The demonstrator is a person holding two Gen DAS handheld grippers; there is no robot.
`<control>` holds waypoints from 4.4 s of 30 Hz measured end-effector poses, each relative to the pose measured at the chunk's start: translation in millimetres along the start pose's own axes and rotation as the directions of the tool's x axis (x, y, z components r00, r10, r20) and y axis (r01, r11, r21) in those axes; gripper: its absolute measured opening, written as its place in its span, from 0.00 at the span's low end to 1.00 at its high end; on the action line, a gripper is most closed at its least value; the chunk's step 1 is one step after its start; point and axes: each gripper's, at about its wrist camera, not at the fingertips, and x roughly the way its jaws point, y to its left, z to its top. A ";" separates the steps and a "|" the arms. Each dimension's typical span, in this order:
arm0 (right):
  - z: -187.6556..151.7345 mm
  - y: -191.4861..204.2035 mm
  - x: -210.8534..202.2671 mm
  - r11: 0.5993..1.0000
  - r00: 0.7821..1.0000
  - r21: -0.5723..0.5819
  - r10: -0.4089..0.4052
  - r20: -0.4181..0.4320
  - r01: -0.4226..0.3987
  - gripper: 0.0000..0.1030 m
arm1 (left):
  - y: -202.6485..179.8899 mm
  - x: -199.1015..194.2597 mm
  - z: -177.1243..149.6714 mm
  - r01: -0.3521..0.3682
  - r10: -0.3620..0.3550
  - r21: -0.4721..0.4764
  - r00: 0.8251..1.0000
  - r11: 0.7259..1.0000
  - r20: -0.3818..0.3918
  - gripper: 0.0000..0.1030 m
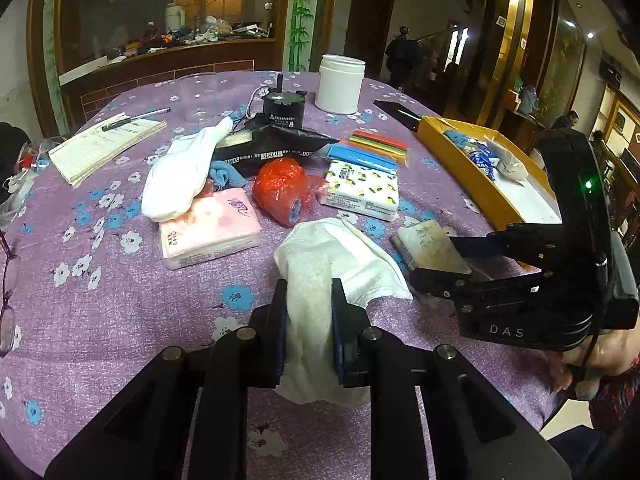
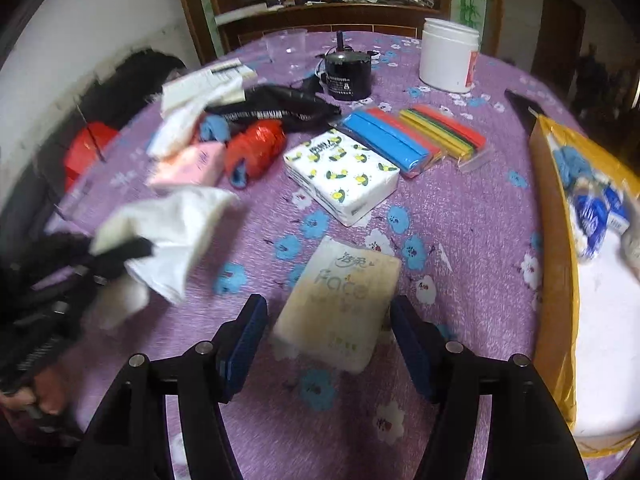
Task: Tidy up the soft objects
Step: 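Lift the white cloth with the left gripper while the right grasps the Face tissue pack, then carry the white cloth and Face pack into the white box and release both, then return the left gripper to the pile and grasp the white sock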
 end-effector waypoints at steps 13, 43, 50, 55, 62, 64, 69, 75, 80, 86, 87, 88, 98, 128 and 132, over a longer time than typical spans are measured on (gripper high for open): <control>-2.1 -25.1 -20.8 0.996 0.994 0.056 0.060 0.090 -0.065 0.46 | -22.9 0.7 18.2 0.032 -0.033 0.038 0.999 0.999 0.012 0.15; -41.1 -214.4 -109.9 0.907 0.962 0.421 -0.121 0.244 0.007 0.46 | -209.0 56.8 93.2 0.231 -0.217 0.265 0.973 0.936 -0.082 0.15; -48.0 -253.1 -103.1 0.889 0.971 0.453 -0.166 0.173 0.071 0.46 | -249.8 94.4 96.1 0.245 -0.211 0.286 0.967 0.926 -0.146 0.15; -52.4 -270.7 -91.1 0.874 0.977 0.478 -0.169 0.132 0.087 0.47 | -261.0 111.8 94.1 0.242 -0.200 0.283 0.965 0.928 -0.169 0.15; -53.2 -279.6 -79.0 0.863 0.982 0.497 -0.160 0.102 0.089 0.47 | -272.0 122.8 91.6 0.250 -0.204 0.286 0.962 0.925 -0.179 0.15; -52.9 -281.3 -76.9 0.861 0.982 0.501 -0.164 0.098 0.093 0.49 | -273.3 124.9 90.6 0.252 -0.206 0.291 0.962 0.923 -0.179 0.17; -53.7 -284.8 -74.7 0.852 0.982 0.515 -0.164 0.095 0.092 0.50 | -274.2 127.3 89.4 0.254 -0.206 0.293 0.961 0.922 -0.187 0.26; -55.2 -285.8 -76.1 0.846 0.981 0.526 -0.166 0.098 0.091 0.51 | -268.8 120.4 93.8 0.256 -0.217 0.273 0.962 0.927 -0.165 0.42; -58.7 -283.7 -90.9 0.840 0.974 0.535 -0.185 0.128 0.089 0.51 | -266.5 105.9 96.0 0.267 -0.235 0.276 0.961 0.923 -0.144 0.42; -63.6 -276.2 -114.2 0.840 0.962 0.536 -0.206 0.178 0.081 0.52 | -259.6 92.8 93.7 0.284 -0.254 0.266 0.957 0.921 -0.141 0.42; -63.7 -274.7 -117.0 0.841 0.960 0.535 -0.208 0.185 0.079 0.52 | -258.1 91.0 93.0 0.286 -0.256 0.263 0.956 0.921 -0.143 0.42; -63.9 -273.8 -119.6 0.840 0.959 0.538 -0.208 0.193 0.074 0.52 | -256.3 88.8 92.0 0.288 -0.258 0.262 0.955 0.921 -0.144 0.42; -50.2 -224.0 -130.7 0.893 0.952 0.445 -0.079 0.294 -0.063 0.54 | -207.8 56.1 81.3 0.297 -0.280 0.211 0.954 0.931 -0.106 0.42; -13.8 -65.6 -17.9 0.961 0.978 0.203 0.162 0.130 -0.186 0.55 | 92.7 33.2 59.0 -0.161 0.168 -0.309 0.986 0.937 -0.003 0.65; -15.6 -65.8 -17.1 0.961 0.979 0.203 0.162 0.126 -0.185 0.55 | 108.6 64.8 61.2 -0.167 0.160 -0.334 0.986 0.928 -0.047 0.64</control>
